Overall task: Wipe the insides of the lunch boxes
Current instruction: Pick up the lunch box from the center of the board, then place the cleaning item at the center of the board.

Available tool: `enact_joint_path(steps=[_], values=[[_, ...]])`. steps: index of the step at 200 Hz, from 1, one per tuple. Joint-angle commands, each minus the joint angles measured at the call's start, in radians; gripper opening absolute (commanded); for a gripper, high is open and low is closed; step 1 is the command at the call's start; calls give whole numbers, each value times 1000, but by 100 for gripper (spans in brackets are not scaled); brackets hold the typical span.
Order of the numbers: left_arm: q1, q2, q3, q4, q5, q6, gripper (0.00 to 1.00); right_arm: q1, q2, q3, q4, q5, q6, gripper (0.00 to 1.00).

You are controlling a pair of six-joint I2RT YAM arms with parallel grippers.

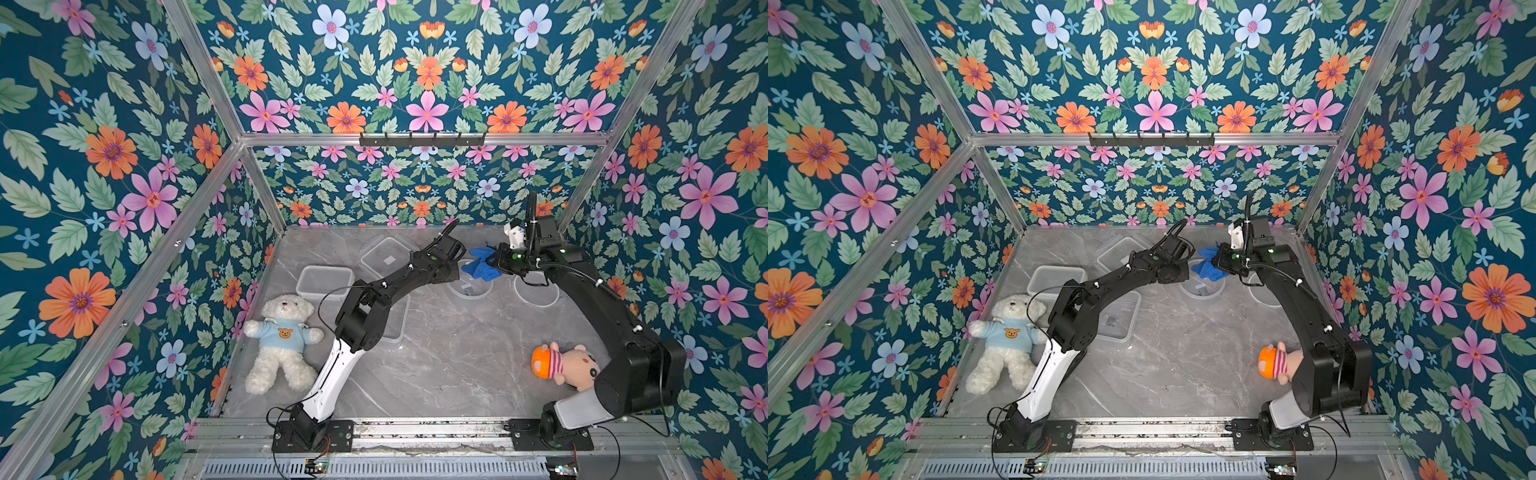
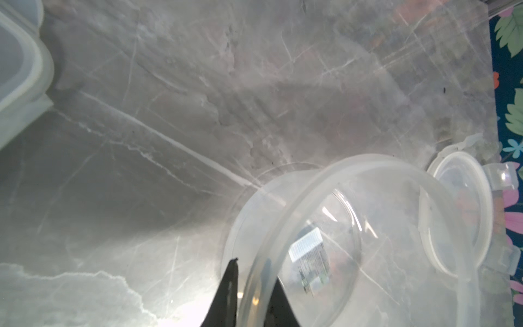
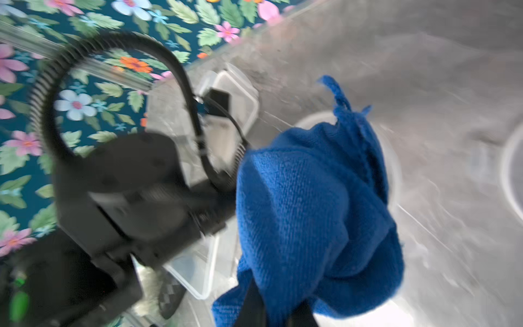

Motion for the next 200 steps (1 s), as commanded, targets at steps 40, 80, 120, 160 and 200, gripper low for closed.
enact_joint_path(steps=[40,80,120,160,200], values=[[16,5,45,-31,-18,-22,18,65,-351,-435,-200,-14,-16,6],[18,9,45,-16,-5,-35,19,254,-405,-527,-252,-13,115,78],[16,17,42,-6,16,-51,19,263,-308,-538,-290,73,138,99],[17,29,72,-11,29,-45,19,263,-345,-464,-401,268,134,99],[18,31,84,-20,31,-40,19,356,-267,-438,-311,171,106,98]])
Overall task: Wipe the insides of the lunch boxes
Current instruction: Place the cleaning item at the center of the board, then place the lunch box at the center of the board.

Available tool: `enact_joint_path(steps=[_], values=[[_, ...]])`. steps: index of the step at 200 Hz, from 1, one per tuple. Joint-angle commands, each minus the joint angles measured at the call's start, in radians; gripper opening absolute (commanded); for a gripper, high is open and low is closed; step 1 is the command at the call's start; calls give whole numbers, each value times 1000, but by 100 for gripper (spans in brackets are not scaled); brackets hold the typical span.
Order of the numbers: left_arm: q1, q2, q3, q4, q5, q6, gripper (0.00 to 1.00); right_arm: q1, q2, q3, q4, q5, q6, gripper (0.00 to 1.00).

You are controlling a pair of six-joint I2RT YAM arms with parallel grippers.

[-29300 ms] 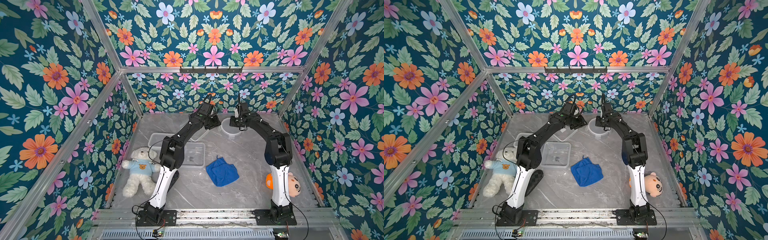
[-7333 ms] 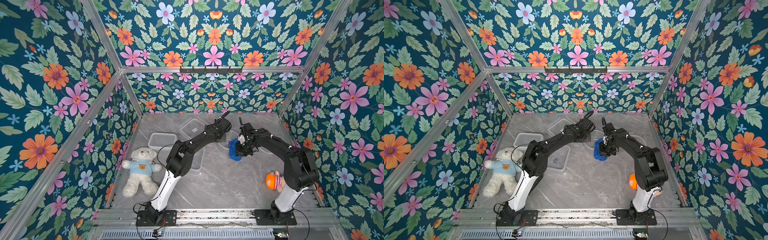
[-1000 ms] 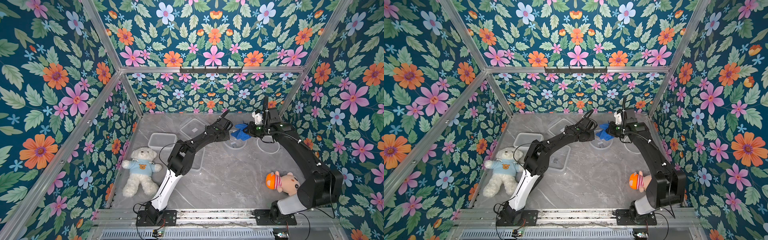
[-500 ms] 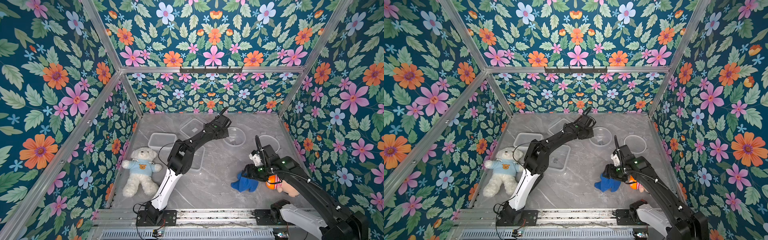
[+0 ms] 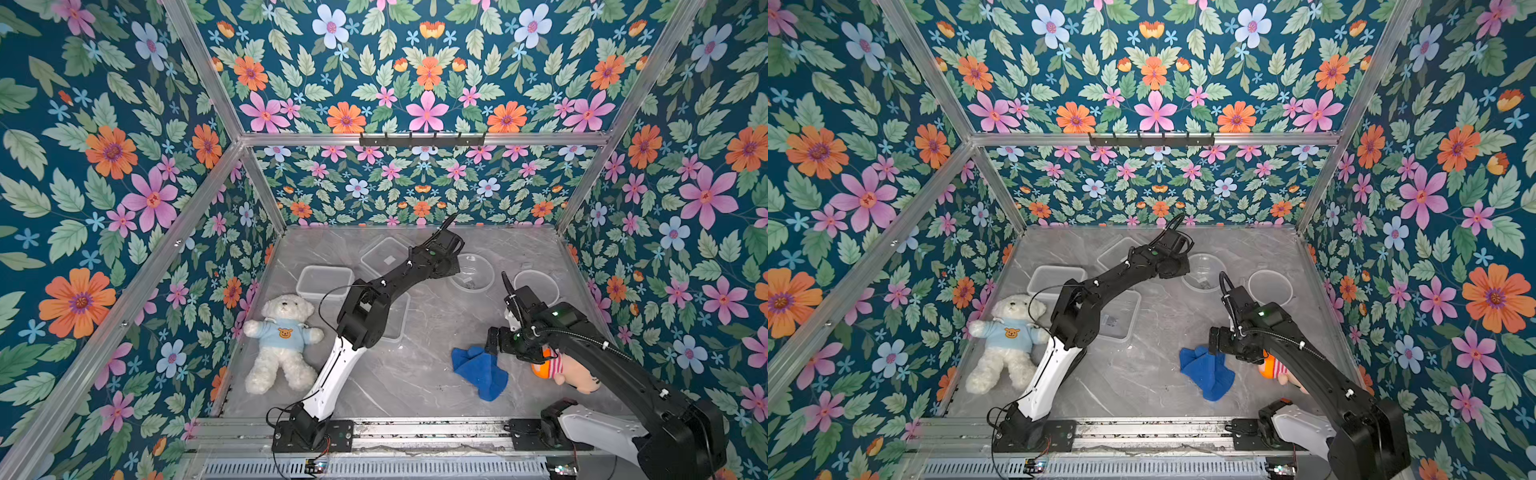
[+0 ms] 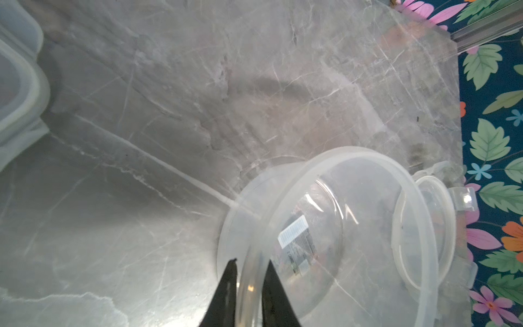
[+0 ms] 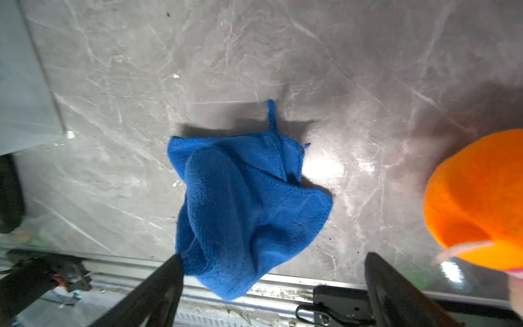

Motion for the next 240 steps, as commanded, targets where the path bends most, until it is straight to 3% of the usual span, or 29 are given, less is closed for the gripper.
enact_joint_path(steps=[1,77,92,124,161,193,213,240], values=[[0,-5,2,-5,-1,2,19,55,36,18,42,-44,-15,97],[0,-10,-29,5,6,-1,19,386,357,62,353,-173,-88,91],[-1,-18,-43,12,7,0,19,393,366,56,426,-206,-84,89],[0,-14,-50,27,29,-1,19,393,373,98,334,23,-105,86],[-2,45,-2,80,99,-50,17,393,317,53,344,64,-83,85],[-5,88,12,216,164,-168,15,393,279,-5,353,82,-46,86],[-5,116,60,284,168,-236,21,393,281,-30,361,84,-34,86],[-10,130,121,352,162,-278,38,393,292,-58,390,81,-16,87]])
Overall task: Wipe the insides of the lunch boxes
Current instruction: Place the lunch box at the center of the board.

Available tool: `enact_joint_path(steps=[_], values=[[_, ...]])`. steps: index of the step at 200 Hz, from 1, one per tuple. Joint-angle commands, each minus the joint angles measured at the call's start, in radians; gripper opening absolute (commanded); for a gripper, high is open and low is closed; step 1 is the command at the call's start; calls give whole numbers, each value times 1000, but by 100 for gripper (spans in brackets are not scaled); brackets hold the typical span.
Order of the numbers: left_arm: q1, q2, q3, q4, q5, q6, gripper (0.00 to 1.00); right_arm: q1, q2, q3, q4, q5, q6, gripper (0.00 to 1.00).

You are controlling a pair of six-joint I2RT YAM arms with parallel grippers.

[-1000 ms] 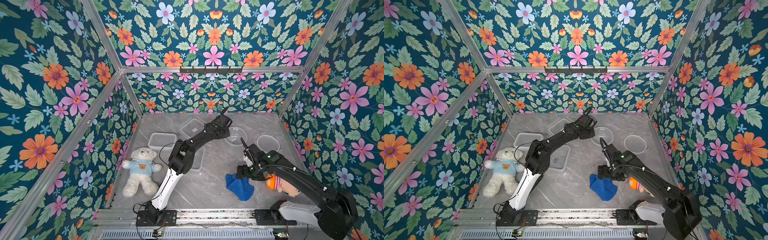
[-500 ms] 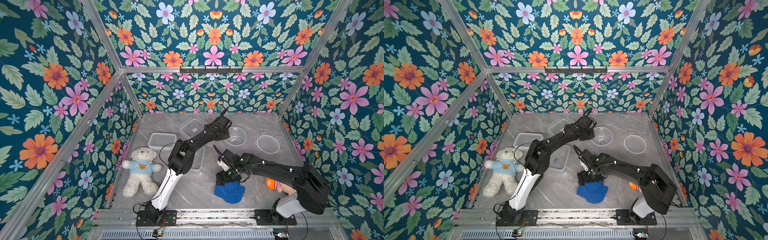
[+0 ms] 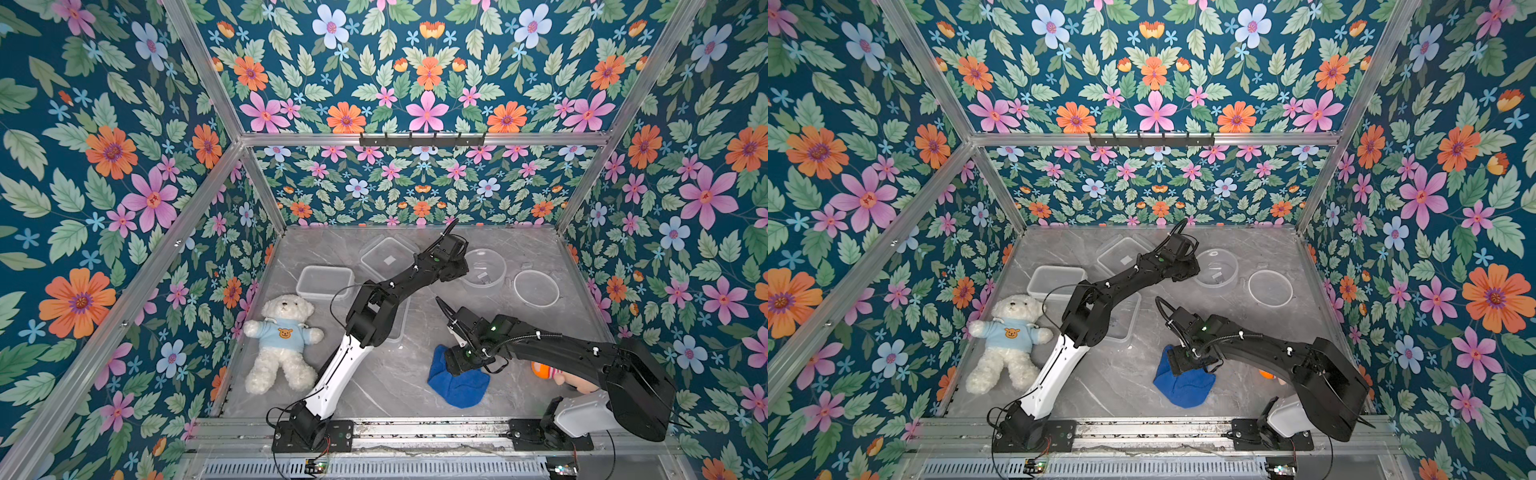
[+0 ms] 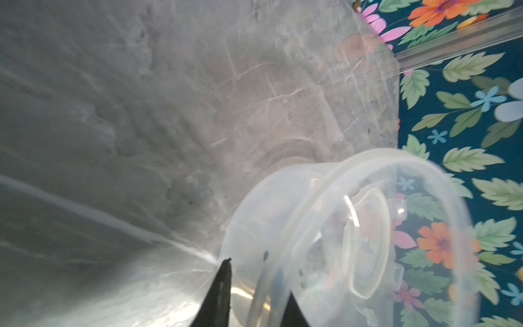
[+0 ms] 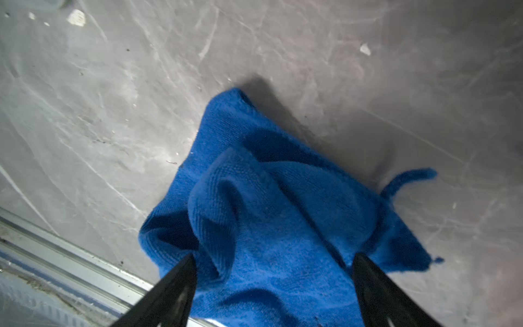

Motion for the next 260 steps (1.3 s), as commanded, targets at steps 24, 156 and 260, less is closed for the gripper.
enact_joint_path(steps=[24,156,260], values=[[-7,-16,40,203,18,-98,48,0,18,-28,53,22,42,88],[-85,-907,-1013,1,-228,117,33,-72,-181,-66,201,-158,47,89],[-448,-1239,-1364,-153,-529,-133,16,-98,-57,99,84,-107,-1,72]])
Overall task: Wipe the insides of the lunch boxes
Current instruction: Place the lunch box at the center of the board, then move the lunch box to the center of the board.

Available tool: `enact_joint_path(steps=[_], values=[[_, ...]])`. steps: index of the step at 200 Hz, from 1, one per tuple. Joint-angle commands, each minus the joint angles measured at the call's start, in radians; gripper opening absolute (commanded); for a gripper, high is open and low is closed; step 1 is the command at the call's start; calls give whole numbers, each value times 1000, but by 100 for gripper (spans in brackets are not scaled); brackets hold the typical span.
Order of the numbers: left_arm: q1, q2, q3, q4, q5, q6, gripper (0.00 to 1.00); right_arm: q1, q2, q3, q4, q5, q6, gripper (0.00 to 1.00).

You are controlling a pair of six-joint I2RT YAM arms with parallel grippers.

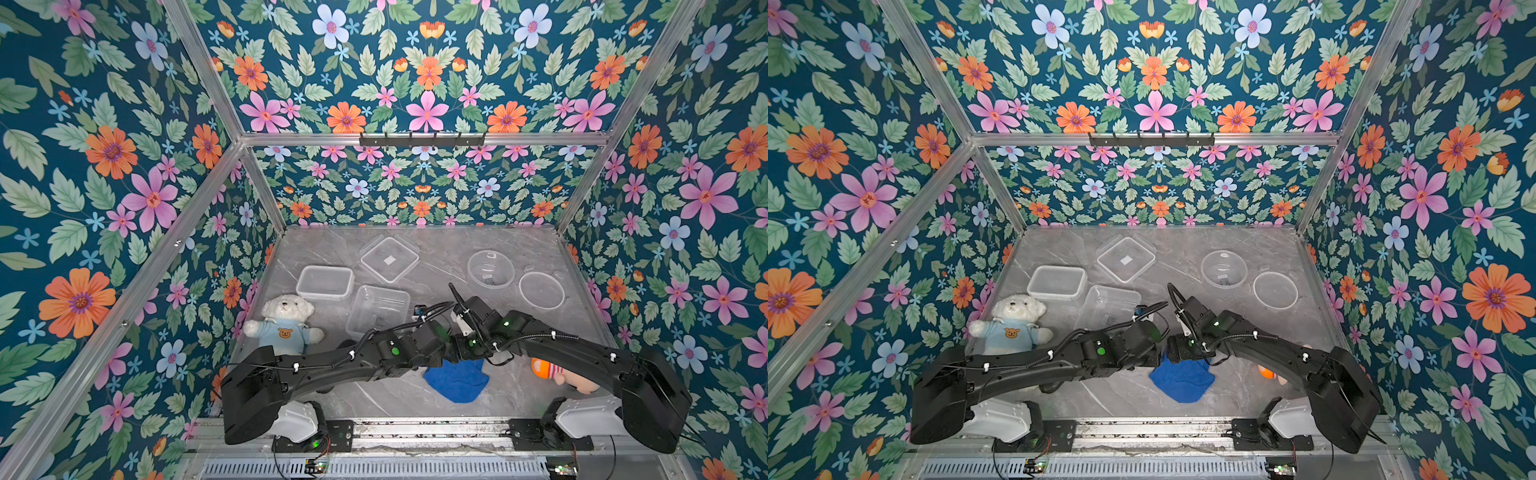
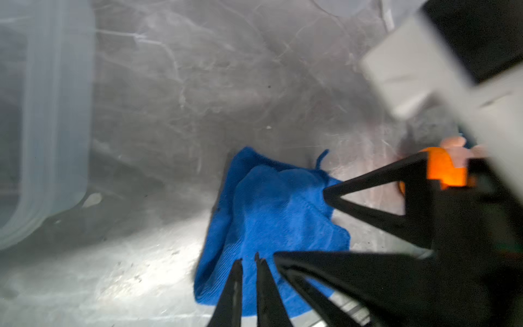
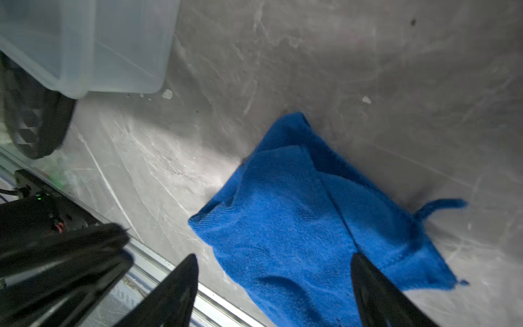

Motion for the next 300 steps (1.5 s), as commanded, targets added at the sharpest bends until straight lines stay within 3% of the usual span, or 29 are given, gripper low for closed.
enact_joint_path(steps=[1,16,25,31,44,69,87,124,147,176,193,217,263,300], values=[[1,-69,-5,-83,-151,-70,16,-9,22,72,-2,5,-47,70],[28,-114,42,-172,-221,-54,18,-16,77,165,-20,5,-92,36],[52,-138,70,-214,-253,-43,18,-19,122,225,-28,1,-117,25],[71,-157,85,-228,-266,-29,19,-24,155,270,-30,-3,-133,23],[124,-198,103,-247,-281,-13,21,-36,243,378,-49,-26,-159,25],[248,-279,86,-261,-270,2,30,-48,475,624,-150,-107,-169,46],[308,-331,59,-277,-276,-1,38,-48,584,736,-199,-141,-142,52],[404,-390,21,-317,-271,5,45,-47,680,800,-224,-164,-106,64],[456,-390,3,-315,-252,24,46,-40,726,828,-233,-165,-94,65],[492,-380,-27,-271,-215,50,46,-21,773,868,-252,-128,-77,64],[501,-371,-39,-257,-205,54,46,-9,806,911,-290,-87,-77,57],[514,-362,-61,-230,-183,61,46,-1,841,980,-364,-18,-74,40],[546,-371,-88,-206,-162,79,47,-30,858,1060,-511,82,-113,30],[564,-378,-107,-183,-143,89,47,-84,816,990,-533,111,-133,24]])
